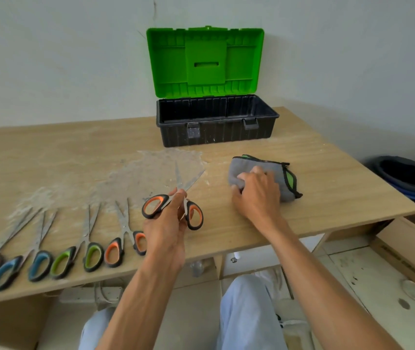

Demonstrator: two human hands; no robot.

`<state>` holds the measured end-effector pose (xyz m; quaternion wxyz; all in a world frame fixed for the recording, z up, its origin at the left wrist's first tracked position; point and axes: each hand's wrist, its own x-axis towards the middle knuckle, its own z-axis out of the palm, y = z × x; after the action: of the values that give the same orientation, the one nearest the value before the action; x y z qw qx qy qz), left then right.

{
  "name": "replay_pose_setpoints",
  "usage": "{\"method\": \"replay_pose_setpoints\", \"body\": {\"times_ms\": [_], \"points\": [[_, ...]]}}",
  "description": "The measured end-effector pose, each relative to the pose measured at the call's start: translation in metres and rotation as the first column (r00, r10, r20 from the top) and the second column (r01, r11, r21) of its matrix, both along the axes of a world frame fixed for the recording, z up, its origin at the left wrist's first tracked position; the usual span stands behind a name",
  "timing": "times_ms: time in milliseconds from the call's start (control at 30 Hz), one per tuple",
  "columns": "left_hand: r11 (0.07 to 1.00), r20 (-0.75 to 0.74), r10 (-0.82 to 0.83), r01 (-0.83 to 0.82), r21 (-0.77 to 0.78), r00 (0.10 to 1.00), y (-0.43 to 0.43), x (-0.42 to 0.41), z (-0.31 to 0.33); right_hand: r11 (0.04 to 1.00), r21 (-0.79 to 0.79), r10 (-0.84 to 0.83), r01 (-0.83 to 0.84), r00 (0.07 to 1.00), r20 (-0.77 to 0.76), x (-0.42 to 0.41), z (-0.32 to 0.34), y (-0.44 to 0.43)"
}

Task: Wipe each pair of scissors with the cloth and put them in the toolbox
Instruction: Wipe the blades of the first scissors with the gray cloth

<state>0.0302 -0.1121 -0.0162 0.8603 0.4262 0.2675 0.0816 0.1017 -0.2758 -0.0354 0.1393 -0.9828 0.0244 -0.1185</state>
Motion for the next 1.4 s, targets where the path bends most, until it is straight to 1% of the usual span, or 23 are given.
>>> {"method": "replay_pose_setpoints", "body": {"times_ms": [67,133,200,267,333,400,467,500,567,633,700,733,800,867,933,1000,1067,1100,1200,1267,1300,1367,1400], "points": [[1.0,0.017,0.014,-0.014,0.017,1.0,0.01,-0.002,0.001,0.978,0.091,0.189,-0.189,0.982,0.009,0.0,0.004,-0.008],[1.0,0.035,0.026,-0.026,0.016,0.999,0.017,-0.004,0.003,0.913,0.214,0.37,-0.348,0.926,-0.074,-0.007,0.016,-0.021],[1.0,0.048,0.026,-0.027,0.012,0.999,0.022,-0.005,0.004,0.851,0.327,0.471,-0.41,0.872,-0.131,-0.016,0.024,-0.035],[1.0,0.053,0.02,-0.02,0.007,0.998,0.024,-0.006,0.004,0.847,0.383,0.449,-0.369,0.882,-0.142,-0.02,0.028,-0.048],[1.0,0.05,0.018,-0.018,0.002,0.999,0.025,-0.005,0.004,0.9,0.307,0.365,-0.309,0.92,-0.143,-0.018,0.03,-0.06],[1.0,0.05,0.016,-0.016,-0.001,0.999,0.025,-0.004,0.005,0.964,0.186,0.213,-0.192,0.972,-0.101,-0.012,0.028,-0.069],[1.0,0.056,0.011,-0.01,-0.005,0.998,0.024,-0.004,0.006,0.984,0.171,0.044,-0.041,0.999,-0.016,-0.009,0.023,-0.072],[1.0,0.059,0.01,-0.009,-0.01,0.998,0.024,-0.004,0.007,0.983,0.183,-0.003,0.0,1.0,0.019,-0.01,0.02,-0.07],[1.0,0.059,0.012,-0.011,-0.017,0.998,0.025,-0.004,0.008,0.977,0.214,0.001,-0.011,0.999,0.048,-0.014,0.018,-0.063],[1.0,0.052,0.011,-0.011,-0.015,0.999,0.025,-0.002,0.008,0.97,0.23,0.09,-0.084,0.996,-0.018,-0.02,0.018,-0.051],[1.0,0.047,0.008,-0.008,-0.01,0.999,0.025,-0.001,0.007,0.979,0.162,0.146,-0.127,0.983,-0.111,-0.024,0.018,-0.042],[1.0,0.044,0.004,-0.004,-0.004,0.999,0.024,-0.001,0.006,0.986,0.106,0.144,-0.131,0.982,-0.123,-0.023,0.016,-0.039],[1.0,0.037,-0.01,0.01,0.008,0.999,0.024,-0.001,0.005,0.986,0.033,0.163,-0.161,0.983,-0.087,-0.018,0.009,-0.036],[1.0,0.033,-0.018,0.018,0.013,0.999,0.023,-0.002,0.005,0.97,0.094,0.224,-0.224,0.974,0.015,-0.014,0.004,-0.037],[1.0,0.033,-0.019,0.018,0.012,0.999,0.024,-0.002,0.005,0.936,0.246,0.238,-0.251,0.968,0.083,-0.013,0.008,-0.039],[1.0,0.035,-0.015,0.015,0.004,0.999,0.024,-0.001,0.006,0.879,0.428,0.202,-0.208,0.977,0.06,-0.014,0.015,-0.043],[1.0,0.04,-0.014,0.014,-0.003,0.999,0.024,0.0,0.005,0.834,0.531,0.154,-0.153,0.987,0.043,-0.013,0.02,-0.053],[1.0,0.041,-0.015,0.016,-0.007,0.999,0.023,0.0,0.005,0.838,0.529,0.137,-0.133,0.99,0.033,-0.015,0.023,-0.057],[1.0,0.035,-0.027,0.027,-0.011,0.999,0.02,0.002,0.004,0.9,0.424,0.13,-0.099,0.991,-0.044,-0.017,0.029,-0.06],[0.999,0.027,-0.033,0.034,-0.023,0.999,0.018,0.003,0.004,0.897,0.432,0.141,-0.09,0.986,-0.087,-0.018,0.029,-0.054],[0.999,0.025,-0.037,0.038,-0.028,0.999,0.017,0.003,0.003,0.922,0.37,0.158,-0.112,0.983,-0.097,-0.018,0.028,-0.051],[0.999,0.022,-0.048,0.048,-0.026,0.999,0.016,0.003,0.003,0.986,0.091,0.154,-0.143,0.98,-0.129,-0.014,0.02,-0.046],[0.998,0.02,-0.05,0.051,-0.022,0.999,0.015,0.003,0.003,0.99,0.009,0.14,-0.14,0.983,-0.121,-0.013,0.016,-0.043]]}}
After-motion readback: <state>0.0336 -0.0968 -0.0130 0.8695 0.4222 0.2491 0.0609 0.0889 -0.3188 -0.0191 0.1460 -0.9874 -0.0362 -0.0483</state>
